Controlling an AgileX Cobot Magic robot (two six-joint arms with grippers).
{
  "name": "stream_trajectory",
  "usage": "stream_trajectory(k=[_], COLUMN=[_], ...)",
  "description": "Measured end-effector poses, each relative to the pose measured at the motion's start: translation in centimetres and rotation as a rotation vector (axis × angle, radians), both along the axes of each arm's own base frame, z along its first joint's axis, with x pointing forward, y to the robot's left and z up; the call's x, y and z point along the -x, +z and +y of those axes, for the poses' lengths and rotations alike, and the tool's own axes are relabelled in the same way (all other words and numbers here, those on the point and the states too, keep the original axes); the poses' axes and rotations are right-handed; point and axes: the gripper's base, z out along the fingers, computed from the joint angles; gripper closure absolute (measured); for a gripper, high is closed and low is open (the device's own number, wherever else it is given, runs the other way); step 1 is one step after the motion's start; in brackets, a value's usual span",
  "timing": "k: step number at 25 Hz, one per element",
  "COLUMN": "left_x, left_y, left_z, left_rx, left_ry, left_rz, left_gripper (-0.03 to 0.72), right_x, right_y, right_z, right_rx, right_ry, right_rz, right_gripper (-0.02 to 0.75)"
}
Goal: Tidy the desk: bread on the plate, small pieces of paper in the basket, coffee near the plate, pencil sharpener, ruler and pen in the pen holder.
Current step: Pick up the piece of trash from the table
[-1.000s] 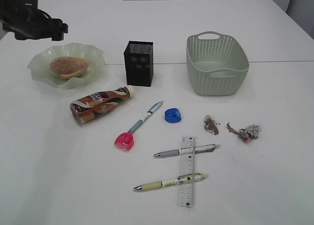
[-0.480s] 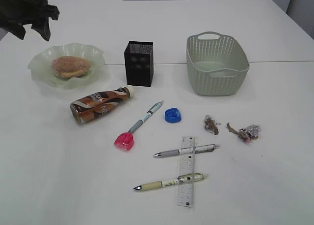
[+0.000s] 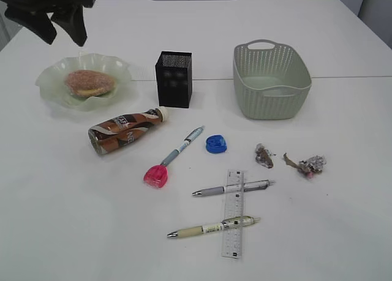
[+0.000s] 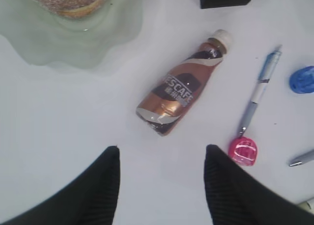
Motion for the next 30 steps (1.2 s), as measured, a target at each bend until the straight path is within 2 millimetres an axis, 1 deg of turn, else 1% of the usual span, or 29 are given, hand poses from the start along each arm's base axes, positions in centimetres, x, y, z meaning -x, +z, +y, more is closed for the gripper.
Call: stream_trajectory(k=[3, 5, 9, 12, 13, 15, 18, 22, 26, 30], left_x=[1.1, 2.0, 4.9, 7.5, 8.2, 9.9, 12.0, 14.1, 15.4, 15.9], left_y=[1.3, 1.6, 2.6, 2.9, 2.7, 2.5, 2.3, 2.9, 3.8, 4.2], left_z=[0.1, 0.3, 1.0, 1.9, 2.1, 2.7, 3.1, 3.6, 4.0, 4.2], left_rx=[0.031, 0.043, 0.062, 0.057, 0.053, 0.050, 0.074, 0.098, 0.110, 0.116], left_ry=[-0.003, -0.005, -0.007, -0.006, -0.006, -0.006, -0.008, -0.010, -0.012, -0.013], left_rz=[-0.016, -0.012, -0.002, 0.007, 0.019, 0.034, 0.050, 0.038, 0.002, -0.011], left_gripper=[0.284, 0.284, 0.284, 0.284, 0.284, 0.284, 0.284, 0.284, 0.284, 0.284], right_x=[-1.1, -2.2, -4.7, -6.9, -7.5, -8.8, -10.1, -12.0, -14.2, -16.8], right_y=[0.0, 0.3, 1.6, 1.8, 1.7, 0.7, -1.2, -3.7, -6.0, -7.4], right_z=[0.2, 0.3, 0.7, 0.8, 0.8, 0.9, 0.9, 0.9, 1.0, 1.1], right_rx=[-0.010, -0.023, -0.047, -0.048, -0.048, -0.042, -0.026, -0.011, -0.001, 0.005], right_ry=[0.003, 0.003, 0.004, 0.003, 0.005, 0.016, 0.036, 0.059, 0.074, 0.088], right_rz=[0.016, 0.018, -0.008, -0.002, 0.003, 0.039, 0.104, 0.137, 0.131, 0.117], right_gripper=[0.246, 0.246, 0.246, 0.246, 0.246, 0.246, 0.246, 0.246, 0.246, 0.246])
